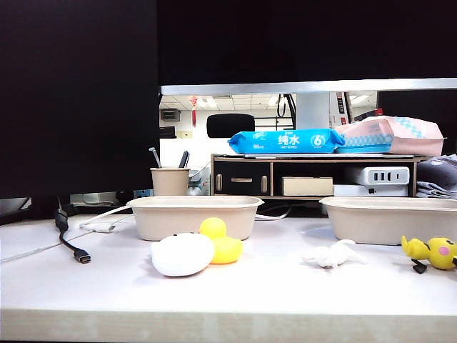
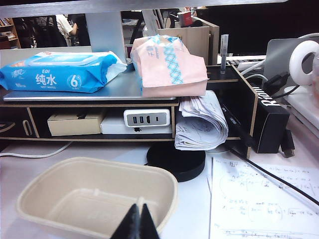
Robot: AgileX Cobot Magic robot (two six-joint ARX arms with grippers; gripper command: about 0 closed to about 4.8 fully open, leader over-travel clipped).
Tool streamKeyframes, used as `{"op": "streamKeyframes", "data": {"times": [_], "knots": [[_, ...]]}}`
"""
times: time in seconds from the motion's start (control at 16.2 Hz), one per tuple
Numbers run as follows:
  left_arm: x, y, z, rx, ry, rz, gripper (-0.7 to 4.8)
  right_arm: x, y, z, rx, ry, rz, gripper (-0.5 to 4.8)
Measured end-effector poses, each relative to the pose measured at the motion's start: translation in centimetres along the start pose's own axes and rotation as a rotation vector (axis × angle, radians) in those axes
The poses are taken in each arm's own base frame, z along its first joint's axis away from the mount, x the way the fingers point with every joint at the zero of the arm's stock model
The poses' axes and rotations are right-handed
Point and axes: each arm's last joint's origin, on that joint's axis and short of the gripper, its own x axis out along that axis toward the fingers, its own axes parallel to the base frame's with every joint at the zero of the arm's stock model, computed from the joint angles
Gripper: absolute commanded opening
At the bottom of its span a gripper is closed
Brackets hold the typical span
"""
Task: Put the dolls with similar colors into the same paper box, while dolls with different colors go into separate paper boxes.
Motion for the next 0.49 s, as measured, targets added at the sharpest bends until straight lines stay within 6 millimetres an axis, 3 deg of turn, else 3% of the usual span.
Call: {"op": "streamKeyframes", "data": {"times": [0.25, 0.49], "knots": [[-0.5, -2.6, -0.1, -0.002, 0.012, -0.282, -0.06, 0.0, 0.2, 0.0, 0.034, 0.0, 0.062, -0.01], [-0.5, -3.3, -0.3, 0.005, 0.043, -0.35, -0.05, -0.3, 0.7, 1.9, 0.344, -0.152, 0.232, -0.01]]}}
